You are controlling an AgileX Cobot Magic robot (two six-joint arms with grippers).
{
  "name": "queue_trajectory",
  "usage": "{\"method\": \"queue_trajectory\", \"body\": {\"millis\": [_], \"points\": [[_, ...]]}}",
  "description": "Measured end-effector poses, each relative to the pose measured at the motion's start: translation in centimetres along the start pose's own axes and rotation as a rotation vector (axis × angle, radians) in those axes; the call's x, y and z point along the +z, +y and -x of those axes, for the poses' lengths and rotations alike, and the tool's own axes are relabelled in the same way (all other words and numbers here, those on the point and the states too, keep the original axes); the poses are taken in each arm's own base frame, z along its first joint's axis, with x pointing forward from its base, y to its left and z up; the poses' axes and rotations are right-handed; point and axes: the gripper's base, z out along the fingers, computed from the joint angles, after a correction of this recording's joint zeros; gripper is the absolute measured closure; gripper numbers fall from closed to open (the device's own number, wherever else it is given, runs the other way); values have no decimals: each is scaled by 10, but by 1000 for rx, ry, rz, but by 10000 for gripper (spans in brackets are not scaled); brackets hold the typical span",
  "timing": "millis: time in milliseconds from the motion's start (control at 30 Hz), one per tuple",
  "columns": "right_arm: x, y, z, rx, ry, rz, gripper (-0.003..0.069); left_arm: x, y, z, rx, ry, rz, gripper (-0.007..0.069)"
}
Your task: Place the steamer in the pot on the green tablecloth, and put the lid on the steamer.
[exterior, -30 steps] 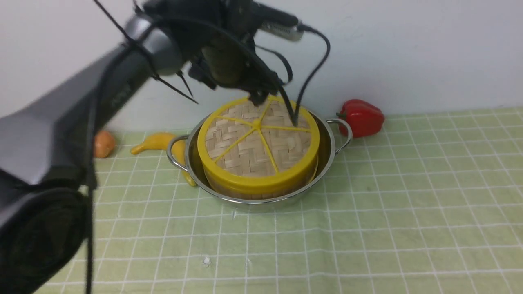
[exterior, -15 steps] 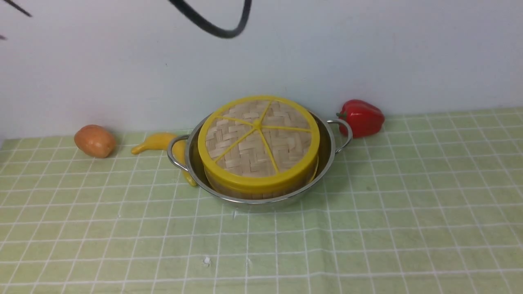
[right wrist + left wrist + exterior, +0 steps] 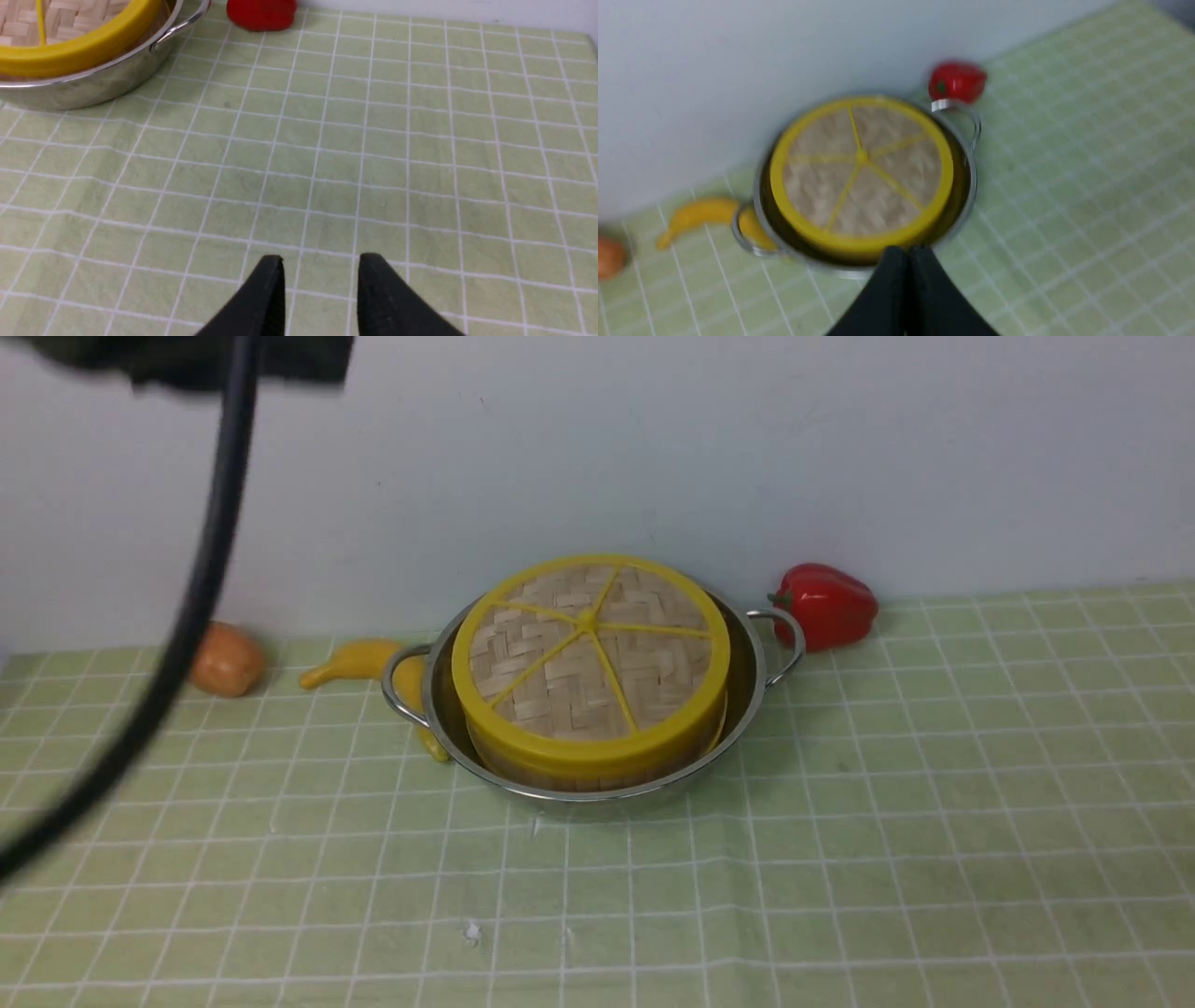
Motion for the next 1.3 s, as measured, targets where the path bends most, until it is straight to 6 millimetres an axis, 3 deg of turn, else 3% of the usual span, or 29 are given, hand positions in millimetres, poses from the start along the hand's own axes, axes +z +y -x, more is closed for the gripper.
{"method": "queue_trajectory", "body": {"millis": [33,100,133,167,200,233,267,400,500,1033,1133,1300], "points": [[0,1,-1,11,3,12,418,14,-1,-32,-4,54,-11,648],[0,2,0,17,-8,20,440,30,-3,-71,-15,75,-31,648],[0,2,0,17,-10,21,444,32,-3,-75,-18,76,-34,648],[0,2,0,17,-18,21,482,40,-6,-99,-37,75,-57,648],[0,2,1,19,-21,22,496,43,-6,-107,-46,74,-65,648],[1,2,2,18,-33,23,556,53,-9,-136,-86,60,-98,648],[0,2,3,14,-45,25,615,58,-11,-153,-115,48,-116,648],[0,3,7,9,-94,31,674,64,-14,-195,-197,-28,-157,648],[0,4,8,43,-105,45,675,56,-14,-206,-222,-115,-171,646],[-1,13,8,164,-89,156,650,43,-13,-206,-212,-204,-173,632],[-1,15,8,179,-86,174,635,34,1,-211,-56,-277,-31,628],[-1,16,8,192,-85,189,610,21,20,-233,0,-384,204,623]]}}
